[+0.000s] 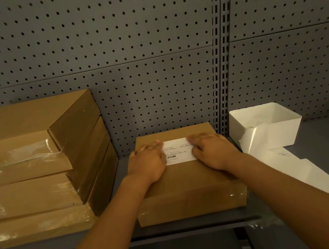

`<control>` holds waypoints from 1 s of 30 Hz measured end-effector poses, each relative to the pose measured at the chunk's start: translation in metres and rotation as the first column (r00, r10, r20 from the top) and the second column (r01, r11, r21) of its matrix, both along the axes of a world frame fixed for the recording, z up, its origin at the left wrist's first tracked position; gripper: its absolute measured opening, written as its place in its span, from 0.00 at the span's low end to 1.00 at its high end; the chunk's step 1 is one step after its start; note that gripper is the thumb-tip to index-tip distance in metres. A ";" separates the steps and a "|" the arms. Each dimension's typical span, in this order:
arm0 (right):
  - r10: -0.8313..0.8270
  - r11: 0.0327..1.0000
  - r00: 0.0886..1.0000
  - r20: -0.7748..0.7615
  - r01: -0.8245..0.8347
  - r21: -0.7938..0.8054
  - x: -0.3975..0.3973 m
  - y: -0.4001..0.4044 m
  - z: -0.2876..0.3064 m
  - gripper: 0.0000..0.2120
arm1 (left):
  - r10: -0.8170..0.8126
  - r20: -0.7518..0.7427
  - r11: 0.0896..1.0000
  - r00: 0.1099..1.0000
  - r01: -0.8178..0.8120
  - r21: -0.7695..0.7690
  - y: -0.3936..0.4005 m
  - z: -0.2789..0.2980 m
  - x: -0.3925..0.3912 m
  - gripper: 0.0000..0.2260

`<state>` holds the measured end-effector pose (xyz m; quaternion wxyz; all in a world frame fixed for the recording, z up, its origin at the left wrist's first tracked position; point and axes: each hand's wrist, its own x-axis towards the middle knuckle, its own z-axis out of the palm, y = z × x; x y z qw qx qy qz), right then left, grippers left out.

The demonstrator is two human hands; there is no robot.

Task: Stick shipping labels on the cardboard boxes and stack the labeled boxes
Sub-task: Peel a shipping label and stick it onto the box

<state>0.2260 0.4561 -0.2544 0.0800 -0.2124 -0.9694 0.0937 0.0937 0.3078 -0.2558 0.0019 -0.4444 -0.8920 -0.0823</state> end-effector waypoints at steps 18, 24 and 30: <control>-0.461 0.636 0.887 -0.038 0.300 -0.711 0.046 -0.001 -0.013 0.29 | 0.082 0.853 0.746 0.515 -0.599 0.290 -0.053 -0.005 0.007 0.18; -0.488 0.623 0.831 -0.267 0.117 -0.774 0.054 -0.013 0.008 0.28 | -0.086 0.796 0.635 0.599 -0.583 0.507 -0.053 0.014 0.019 0.21; -0.493 0.726 0.719 -0.490 0.029 -0.687 0.069 -0.012 0.042 0.31 | -0.226 0.597 0.542 0.770 -0.411 0.734 -0.047 0.047 0.026 0.25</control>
